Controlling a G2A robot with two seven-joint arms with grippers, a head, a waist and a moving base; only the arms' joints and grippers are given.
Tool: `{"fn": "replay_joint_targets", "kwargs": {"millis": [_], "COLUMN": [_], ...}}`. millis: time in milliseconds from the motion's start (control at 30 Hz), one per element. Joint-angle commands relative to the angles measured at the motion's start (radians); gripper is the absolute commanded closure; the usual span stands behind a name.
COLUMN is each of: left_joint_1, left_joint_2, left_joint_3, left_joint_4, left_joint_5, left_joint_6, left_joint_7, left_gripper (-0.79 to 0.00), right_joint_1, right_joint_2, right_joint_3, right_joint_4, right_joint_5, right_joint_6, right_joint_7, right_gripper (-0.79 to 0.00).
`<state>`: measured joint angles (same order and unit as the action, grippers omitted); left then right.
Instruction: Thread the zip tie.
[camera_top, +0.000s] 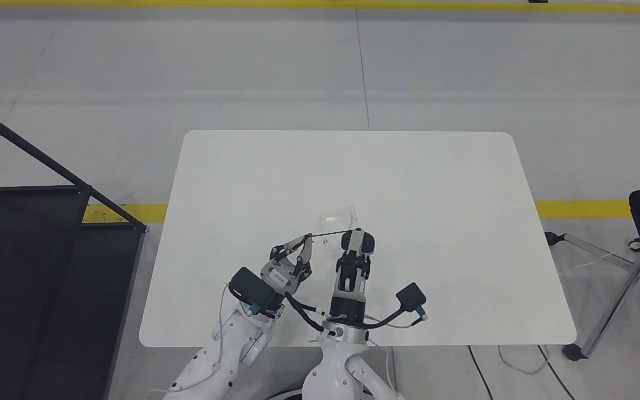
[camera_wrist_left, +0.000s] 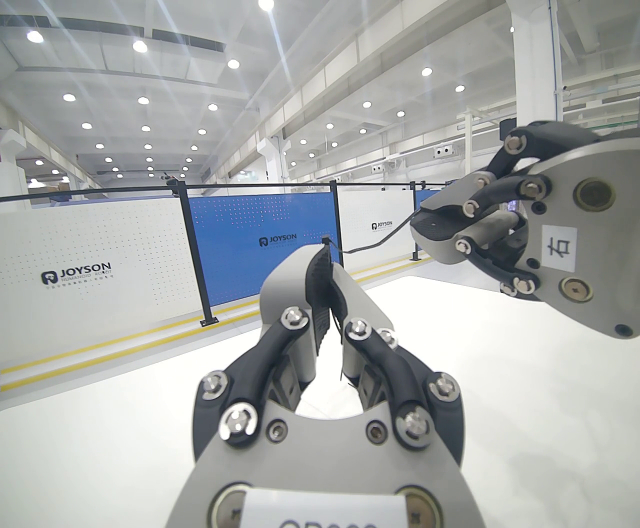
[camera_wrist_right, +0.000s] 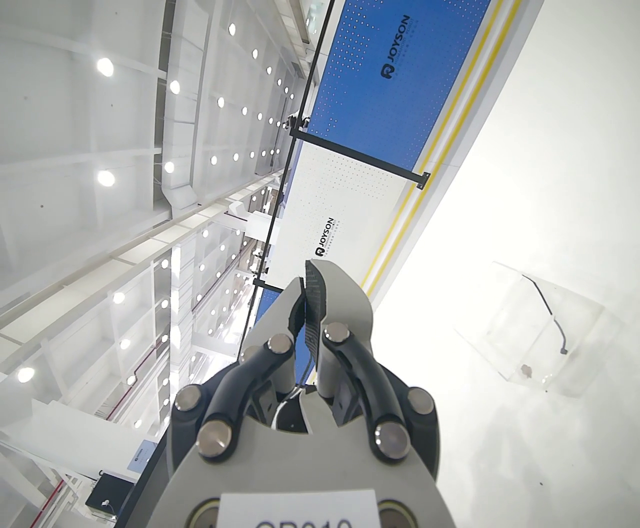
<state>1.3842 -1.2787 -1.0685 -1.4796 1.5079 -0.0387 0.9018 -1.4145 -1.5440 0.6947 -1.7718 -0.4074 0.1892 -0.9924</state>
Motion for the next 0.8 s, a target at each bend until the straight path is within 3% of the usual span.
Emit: {"fn": "replay_joint_targets", "kwargs": {"millis": [0, 400, 767], "left_joint_1": [0.000, 0.000, 0.000], "left_joint_2": [0.000, 0.000, 0.000], "left_joint_3": [0.000, 0.000, 0.000], "left_joint_4": [0.000, 0.000, 0.000], "left_joint_5": [0.000, 0.000, 0.000], "left_joint_6": [0.000, 0.000, 0.000], "left_joint_7": [0.000, 0.000, 0.000], "left_gripper": [0.000, 0.000, 0.000], "right_joint_1": [-0.002, 0.003, 0.001], "right_joint_2": [0.002, 0.008, 0.005], "right_joint_3": [0.001, -0.007, -0.006], "right_joint_4": [-0.002, -0.006, 0.007], "right_joint_5": [0.006, 0.028, 0.009], "right_joint_6": [-0.018, -0.055, -0.010], "right_joint_7": [-0.005, -0.022, -0.054], "right_gripper": [0.000, 0.000, 0.000]}}
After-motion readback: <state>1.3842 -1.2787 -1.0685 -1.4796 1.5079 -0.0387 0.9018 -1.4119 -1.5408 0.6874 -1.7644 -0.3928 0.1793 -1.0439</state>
